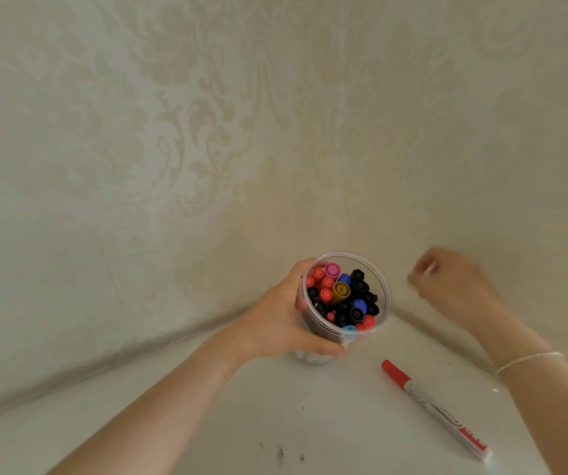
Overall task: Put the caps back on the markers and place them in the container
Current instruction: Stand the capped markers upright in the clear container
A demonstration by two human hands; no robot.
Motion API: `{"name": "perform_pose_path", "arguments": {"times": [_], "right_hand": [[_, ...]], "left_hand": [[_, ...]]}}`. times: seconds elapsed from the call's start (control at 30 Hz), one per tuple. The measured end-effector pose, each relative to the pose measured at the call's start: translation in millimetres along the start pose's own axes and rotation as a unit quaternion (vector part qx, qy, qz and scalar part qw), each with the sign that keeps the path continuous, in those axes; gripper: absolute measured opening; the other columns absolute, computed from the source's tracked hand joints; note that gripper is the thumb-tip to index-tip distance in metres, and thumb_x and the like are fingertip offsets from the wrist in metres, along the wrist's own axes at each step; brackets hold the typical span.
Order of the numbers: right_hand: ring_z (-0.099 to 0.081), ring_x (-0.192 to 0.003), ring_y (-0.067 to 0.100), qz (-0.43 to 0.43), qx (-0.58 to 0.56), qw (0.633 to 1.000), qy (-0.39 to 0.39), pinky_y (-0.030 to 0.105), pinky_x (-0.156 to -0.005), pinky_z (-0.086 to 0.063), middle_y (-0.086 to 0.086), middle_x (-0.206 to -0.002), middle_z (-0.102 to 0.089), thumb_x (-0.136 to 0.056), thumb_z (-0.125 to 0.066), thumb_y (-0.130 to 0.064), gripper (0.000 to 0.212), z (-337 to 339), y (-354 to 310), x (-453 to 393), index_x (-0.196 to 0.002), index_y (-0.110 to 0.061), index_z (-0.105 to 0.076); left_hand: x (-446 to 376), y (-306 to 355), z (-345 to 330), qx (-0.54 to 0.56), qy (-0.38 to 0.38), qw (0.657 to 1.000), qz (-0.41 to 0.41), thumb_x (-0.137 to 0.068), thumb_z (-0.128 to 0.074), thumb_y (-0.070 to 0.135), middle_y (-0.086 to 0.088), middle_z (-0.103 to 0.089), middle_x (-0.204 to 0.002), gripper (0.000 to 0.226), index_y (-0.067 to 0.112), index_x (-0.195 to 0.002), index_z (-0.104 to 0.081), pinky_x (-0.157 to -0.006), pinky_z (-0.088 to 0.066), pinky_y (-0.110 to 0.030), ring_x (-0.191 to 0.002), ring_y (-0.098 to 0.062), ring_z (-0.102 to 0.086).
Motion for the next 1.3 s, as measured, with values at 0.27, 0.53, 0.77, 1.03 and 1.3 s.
{"name": "perform_pose_path", "arguments": {"times": [0.27,0.53,0.77,1.03,1.3], "right_hand": [[-0.054,-0.114,0.026,0.023,0.308,0.924,-0.226,0.028,-0.081,-0.042,0.011,-0.127,-0.051,-0.094,-0.042,-0.023,0.034,-109,52,24,-0.124,-0.008,-0.038],[-0.061,-0.072,0.029,0.27,-0.241,0.916,0.172,0.042,-0.068,-0.052,-0.006,-0.073,-0.053,-0.077,-0.059,-0.004,0.036,66,-82,39,-0.105,-0.026,-0.054],[-0.061,-0.08,0.009,0.434,-0.255,0.852,0.145,0.018,-0.069,-0.053,-0.01,-0.084,-0.058,-0.079,-0.059,0.002,0.041,48,-117,80,-0.111,-0.024,-0.053],[-0.062,-0.082,0.022,0.58,-0.026,0.794,0.18,0.039,-0.056,-0.054,0.007,-0.098,-0.063,-0.087,-0.053,0.004,0.029,9,-122,95,-0.115,-0.002,-0.061],[-0.063,-0.081,0.018,0.571,-0.068,0.801,0.165,0.034,-0.065,-0.055,0.002,-0.096,-0.062,-0.086,-0.056,0.003,0.025,3,-118,88,-0.108,-0.009,-0.059]], "left_hand": [[4,-1,-1,-0.001,0.0,1.0,0.0,-0.052,-0.094,0.019,0.023,-0.057,-0.127,0.105,0.043,-0.134,-0.034,-0.105,-0.044,-0.032,-0.118,0.004,-0.054],[11,-6,3,0.005,0.025,1.0,-0.006,-0.052,-0.095,0.02,0.02,-0.057,-0.127,0.106,0.04,-0.135,-0.032,-0.103,-0.046,-0.031,-0.118,0.001,-0.055],[12,-4,3,0.011,0.036,0.999,-0.015,-0.054,-0.094,0.015,0.019,-0.058,-0.126,0.105,0.038,-0.136,-0.032,-0.103,-0.046,-0.033,-0.118,0.0,-0.056],[10,-5,4,0.028,0.046,0.998,-0.015,-0.054,-0.094,0.019,0.022,-0.057,-0.127,0.104,0.044,-0.134,-0.033,-0.102,-0.047,-0.031,-0.119,0.002,-0.054],[12,-9,6,0.037,0.089,0.995,-0.007,-0.052,-0.094,0.025,0.029,-0.057,-0.119,0.098,0.048,-0.126,-0.034,-0.094,-0.047,-0.018,-0.114,0.008,-0.055]]}}
Point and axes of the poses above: each hand's wrist, its own x-axis away from the middle knuckle, its own z-axis out of the back of the hand, y = z × x, the point moved 7 cm from there along -x, towards the middle knuckle
